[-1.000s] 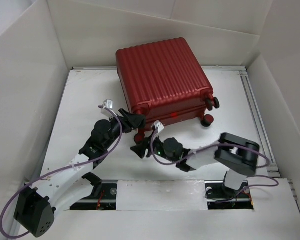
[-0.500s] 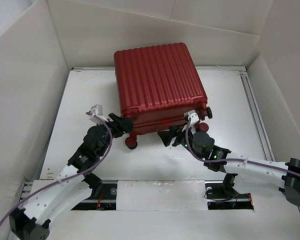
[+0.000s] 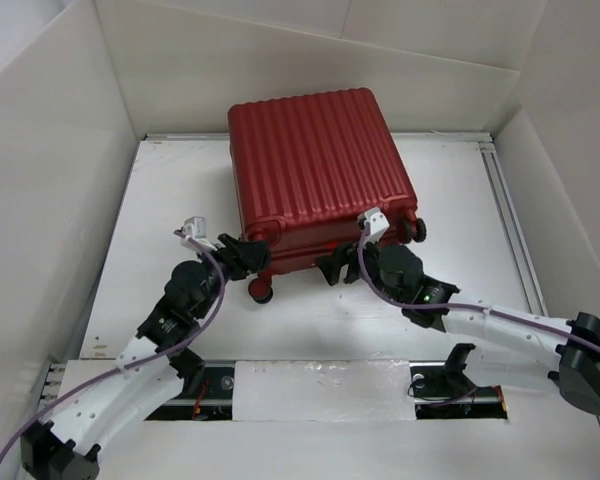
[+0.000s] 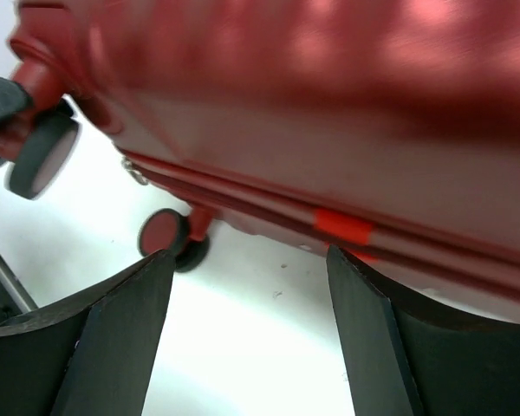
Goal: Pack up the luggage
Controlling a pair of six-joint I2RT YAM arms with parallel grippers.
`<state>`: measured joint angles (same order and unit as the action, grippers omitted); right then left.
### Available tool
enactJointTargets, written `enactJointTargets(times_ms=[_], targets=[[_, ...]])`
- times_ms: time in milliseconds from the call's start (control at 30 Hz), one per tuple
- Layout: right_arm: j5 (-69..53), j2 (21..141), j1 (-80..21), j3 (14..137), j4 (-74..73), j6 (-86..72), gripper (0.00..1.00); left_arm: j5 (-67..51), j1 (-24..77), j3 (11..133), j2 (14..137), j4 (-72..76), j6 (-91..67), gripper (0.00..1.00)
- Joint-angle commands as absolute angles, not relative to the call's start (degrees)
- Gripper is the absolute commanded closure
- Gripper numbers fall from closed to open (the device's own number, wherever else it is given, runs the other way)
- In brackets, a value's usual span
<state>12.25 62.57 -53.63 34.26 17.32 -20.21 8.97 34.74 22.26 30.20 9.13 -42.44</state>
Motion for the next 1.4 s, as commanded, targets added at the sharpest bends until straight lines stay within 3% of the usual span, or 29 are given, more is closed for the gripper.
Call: enactJointTargets(times_ms=[0, 100, 200, 233, 300, 400, 567, 700, 733, 800, 833, 900, 1000, 1067, 1100, 1200, 1367], targets=[[13.6, 59.5, -52.1, 36.1, 17.1, -19.1, 0.23, -1.8, 35.0, 24.7, 39.4, 19.7, -41.9, 0.92], [14.9, 54.9, -49.0, 35.6, 13.0, -18.5, 0.22, -4.8, 38.6, 27.8, 46.0, 24.7, -42.5, 0.87], [14.9, 49.1, -44.5, 35.0, 9.0, -18.0, 0.18, 2.0, 49.6, 35.1, 51.9, 24.2, -38.7, 0.69], [14.9, 47.7, -43.3, 35.0, 8.1, -18.0, 0.16, 4.3, 52.1, 40.4, 53.3, 22.4, -37.4, 0.61], [14.2, 44.3, -40.0, 35.0, 5.4, -18.0, 0.08, 10.8, 57.2, 44.5, 56.3, 16.9, -36.0, 0.28], [13.2, 41.8, -37.5, 35.0, 2.2, -18.0, 0.03, 11.5, 57.2, 46.3, 55.6, 13.3, -35.9, 0.00], [7.9, 40.0, -34.4, 33.8, 1.1, -18.0, 0.04, 19.3, 57.7, 45.8, 49.6, 4.1, -35.9, 0.00], [-5.7, 40.5, -35.0, 29.9, 4.8, -16.1, 0.19, 22.2, 55.0, 43.7, 43.7, 0.1, -35.9, 0.00], [-8.1, 41.2, -35.0, 28.5, 6.8, -16.1, 0.36, 21.6, 54.4, 43.7, 43.7, 0.1, -35.1, 0.00], [-15.2, 42.4, -36.6, 23.8, 15.6, -16.1, 0.62, 20.0, 54.4, 44.6, 44.8, -1.5, -33.9, 0.12], [-16.9, 43.4, -37.1, 21.9, 20.3, -16.1, 0.77, 19.3, 54.4, 45.9, 45.9, -2.1, -33.9, 0.30], [-18.6, 48.5, -38.7, 18.5, 35.6, -16.8, 0.83, 17.6, 54.4, 46.4, 49.3, -3.4, -33.3, 0.48], [-19.2, 59.9, -40.9, 20.1, 42.2, -16.1, 0.75, 16.1, 54.4, 47.2, 51.6, -4.5, -33.3, 0.53], [-18.1, 67.1, -42.5, 23.2, 44.2, -15.1, 0.55, 15.4, 54.4, 47.2, 51.6, -4.5, -33.3, 0.51], [-17.1, 68.9, -43.5, 23.7, 47.3, -14.6, 0.52, 14.6, 54.4, 47.2, 51.6, -3.5, -33.3, 0.51], [-12.5, 74.1, -45.8, 23.7, 53.2, -15.3, 0.47, 10.3, 54.4, 47.2, 51.6, -1.8, -32.5, 0.50], [-6.3, 81.9, -47.0, 22.1, 67.4, -18.0, 0.47, 7.8, 54.4, 48.0, 54.7, -1.8, -31.5, 0.50]])
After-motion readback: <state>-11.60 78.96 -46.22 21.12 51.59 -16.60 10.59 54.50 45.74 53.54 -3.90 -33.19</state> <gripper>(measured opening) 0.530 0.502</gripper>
